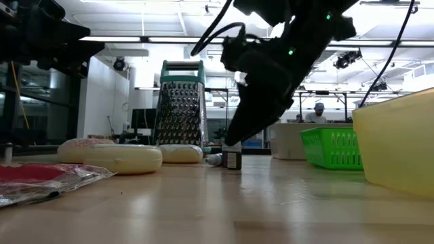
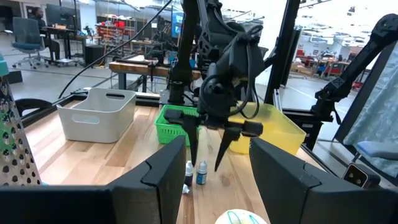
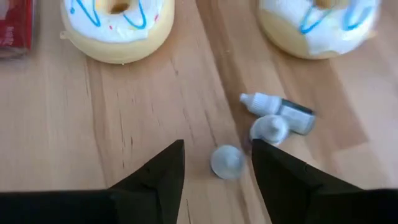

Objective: Pick & Place Food Item
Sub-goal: Put the blue food coloring bottle into the green bin

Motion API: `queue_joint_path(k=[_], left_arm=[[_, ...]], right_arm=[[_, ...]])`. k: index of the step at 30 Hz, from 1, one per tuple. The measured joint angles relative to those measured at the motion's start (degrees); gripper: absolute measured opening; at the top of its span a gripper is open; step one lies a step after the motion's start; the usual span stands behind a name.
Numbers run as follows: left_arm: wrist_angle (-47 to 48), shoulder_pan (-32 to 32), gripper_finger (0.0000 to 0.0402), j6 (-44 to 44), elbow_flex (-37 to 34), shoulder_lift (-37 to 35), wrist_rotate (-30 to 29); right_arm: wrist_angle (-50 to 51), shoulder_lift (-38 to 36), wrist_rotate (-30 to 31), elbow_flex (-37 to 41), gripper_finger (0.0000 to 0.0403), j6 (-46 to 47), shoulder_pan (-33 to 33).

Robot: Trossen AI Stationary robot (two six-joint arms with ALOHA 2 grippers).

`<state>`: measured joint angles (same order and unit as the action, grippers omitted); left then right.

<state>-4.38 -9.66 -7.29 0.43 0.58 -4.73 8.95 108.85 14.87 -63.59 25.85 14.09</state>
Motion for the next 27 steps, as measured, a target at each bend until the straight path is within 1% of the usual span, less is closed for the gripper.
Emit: queue_joint_path(k=[5, 20, 23, 27], left_arm=[[0.0, 0.0, 0.017, 0.0, 0.0, 0.0, 0.0], [0.0, 0.0, 0.017, 0.0, 0.0, 0.0, 0.0], [0.0, 0.0, 0.017, 0.0, 0.0, 0.0, 0.0], [0.0, 0.0, 0.017, 0.0, 0.0, 0.0, 0.0]], right_arm=[[0.4, 1.3, -0.7, 0.0, 0.0173, 1.3, -0.3], [0.6, 1.3, -0.3, 0.1, 0.0173, 1.4, -0.4], [0.6, 1.3, -0.3, 0.1, 0.0165, 1.4, -0.4], [0.6, 1.3, -0.3, 0.1, 0.0143, 1.4, -0.4]])
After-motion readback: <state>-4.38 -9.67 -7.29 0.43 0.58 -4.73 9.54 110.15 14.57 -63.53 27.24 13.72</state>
